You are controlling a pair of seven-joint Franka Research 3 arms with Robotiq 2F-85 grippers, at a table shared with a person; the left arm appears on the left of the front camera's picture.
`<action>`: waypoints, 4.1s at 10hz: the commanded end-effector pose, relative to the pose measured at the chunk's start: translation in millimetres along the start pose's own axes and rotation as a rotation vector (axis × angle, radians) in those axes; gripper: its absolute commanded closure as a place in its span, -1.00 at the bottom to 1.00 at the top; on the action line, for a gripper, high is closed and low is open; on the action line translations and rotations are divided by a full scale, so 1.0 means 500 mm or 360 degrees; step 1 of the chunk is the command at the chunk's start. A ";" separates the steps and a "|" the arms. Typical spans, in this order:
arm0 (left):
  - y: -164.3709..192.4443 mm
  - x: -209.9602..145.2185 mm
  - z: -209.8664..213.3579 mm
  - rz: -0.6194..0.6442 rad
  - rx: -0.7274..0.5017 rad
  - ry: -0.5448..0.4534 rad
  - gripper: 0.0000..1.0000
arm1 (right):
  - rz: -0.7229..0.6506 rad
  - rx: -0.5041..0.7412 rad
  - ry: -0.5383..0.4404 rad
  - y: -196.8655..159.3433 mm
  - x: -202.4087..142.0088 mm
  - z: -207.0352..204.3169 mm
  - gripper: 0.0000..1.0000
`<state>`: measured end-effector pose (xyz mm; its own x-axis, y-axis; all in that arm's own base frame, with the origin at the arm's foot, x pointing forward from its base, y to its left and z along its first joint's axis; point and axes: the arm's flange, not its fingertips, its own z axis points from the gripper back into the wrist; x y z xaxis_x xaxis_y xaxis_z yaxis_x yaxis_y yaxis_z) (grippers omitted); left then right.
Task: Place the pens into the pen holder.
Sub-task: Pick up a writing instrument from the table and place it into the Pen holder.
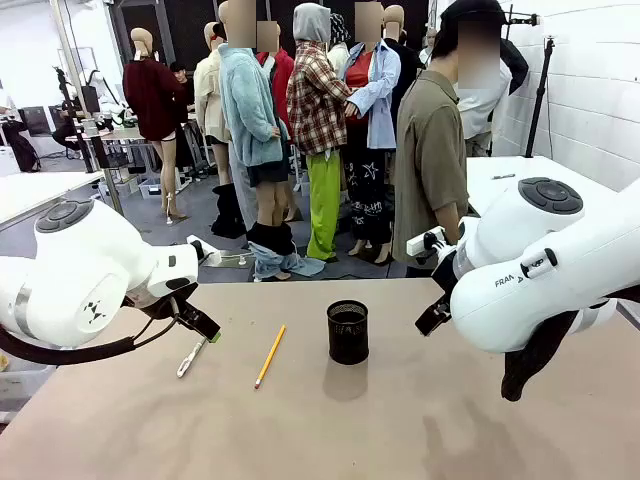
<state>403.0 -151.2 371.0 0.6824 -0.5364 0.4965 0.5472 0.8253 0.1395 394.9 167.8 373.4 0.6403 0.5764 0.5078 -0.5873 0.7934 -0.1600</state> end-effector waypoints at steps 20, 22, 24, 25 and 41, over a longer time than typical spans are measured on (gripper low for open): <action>0.000 0.000 0.000 0.0000 0.0000 -0.0001 -1.00 | -0.0294 0.0102 0.0755 -0.305 -0.017 -0.151 -1.00; 0.000 0.000 0.000 0.0000 0.0000 -0.0001 -1.00 | -0.0330 0.0153 0.0798 -0.324 -0.033 -0.177 -1.00; 0.000 0.000 0.000 0.0000 0.0000 -0.0001 -1.00 | -0.0345 0.0157 0.0846 -0.332 -0.047 -0.197 -1.00; 0.000 0.000 0.000 0.0000 0.0000 -0.0001 -1.00 | -0.0329 0.0148 0.0853 -0.333 -0.050 -0.205 -0.78; 0.000 0.000 0.000 0.0000 0.0000 -0.0001 -1.00 | 0.0628 0.0849 0.0134 -0.272 0.009 -0.101 1.00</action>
<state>402.5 -153.0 370.8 0.6802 -0.5403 0.4954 0.5503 0.8228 0.1418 516.1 83.5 357.8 0.4372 0.8326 0.3400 -0.8959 0.4365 0.0829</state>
